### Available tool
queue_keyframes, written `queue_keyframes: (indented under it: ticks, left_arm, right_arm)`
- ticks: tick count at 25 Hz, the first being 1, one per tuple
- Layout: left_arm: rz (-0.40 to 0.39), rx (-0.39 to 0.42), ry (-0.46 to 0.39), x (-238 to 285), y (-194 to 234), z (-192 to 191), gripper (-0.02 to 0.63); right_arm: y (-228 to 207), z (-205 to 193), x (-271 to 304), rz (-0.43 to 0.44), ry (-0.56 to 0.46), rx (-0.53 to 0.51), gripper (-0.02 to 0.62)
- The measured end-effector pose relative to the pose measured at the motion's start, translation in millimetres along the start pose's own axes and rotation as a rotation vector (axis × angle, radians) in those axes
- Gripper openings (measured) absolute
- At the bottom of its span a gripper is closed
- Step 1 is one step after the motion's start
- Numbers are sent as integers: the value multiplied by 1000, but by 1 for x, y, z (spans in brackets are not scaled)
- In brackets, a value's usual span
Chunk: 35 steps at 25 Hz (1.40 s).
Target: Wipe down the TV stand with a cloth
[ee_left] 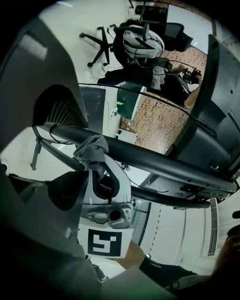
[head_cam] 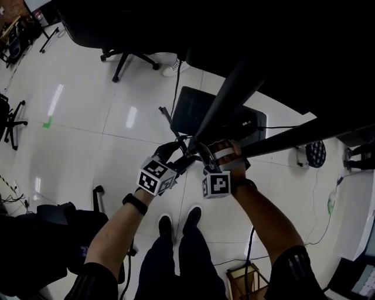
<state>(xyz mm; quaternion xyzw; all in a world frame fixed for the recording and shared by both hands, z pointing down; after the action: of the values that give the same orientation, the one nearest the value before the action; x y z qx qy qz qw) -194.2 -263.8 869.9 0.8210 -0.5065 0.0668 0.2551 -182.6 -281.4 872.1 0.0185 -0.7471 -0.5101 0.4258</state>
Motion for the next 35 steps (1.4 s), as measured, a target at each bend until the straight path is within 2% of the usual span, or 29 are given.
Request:
queue_keyframes:
  ticks: [8,13,17,22,24,28,33,35]
  left_arm:
    - [-7,-37,67,17,15,-53,313]
    - [-8,-47,80,17,19,-66,313]
    - [-26,-44,79,14,10,-64,313]
    - [-43,-49,60,-10,-13,-51,314]
    - [-59,-37,49,-22,-27,-38,314]
    - [-98,10,23,-46,-58,-2,314]
    - [-136,79,-15,-89,-115,47,314]
    - [-144,102,-52,-106,-136,71,314]
  right_arm:
    - [59,-12,45,84,34,17,20]
    - [82,-21,63,104,81,35,20]
    - [81,-19,57,116,83,86,20]
    - [54,-2,12,84,43,169,21]
    - [37,3,-14,57,22,239,21]
    - [-15,8,-70,-37,-6,373,21]
    - [-82,24,-158,-162,-50,386,21]
    - [-106,24,-193,-200,-47,438,21]
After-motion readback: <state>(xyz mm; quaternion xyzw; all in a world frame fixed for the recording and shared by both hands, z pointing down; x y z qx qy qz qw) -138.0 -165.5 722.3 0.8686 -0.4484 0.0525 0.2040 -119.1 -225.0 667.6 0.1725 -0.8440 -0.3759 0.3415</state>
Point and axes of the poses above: the fingertips, and each gripper's own axes: x forward along the fingers, y to its left, z out of its top, the point moved 1 cm from there along -x, backward along the fingers
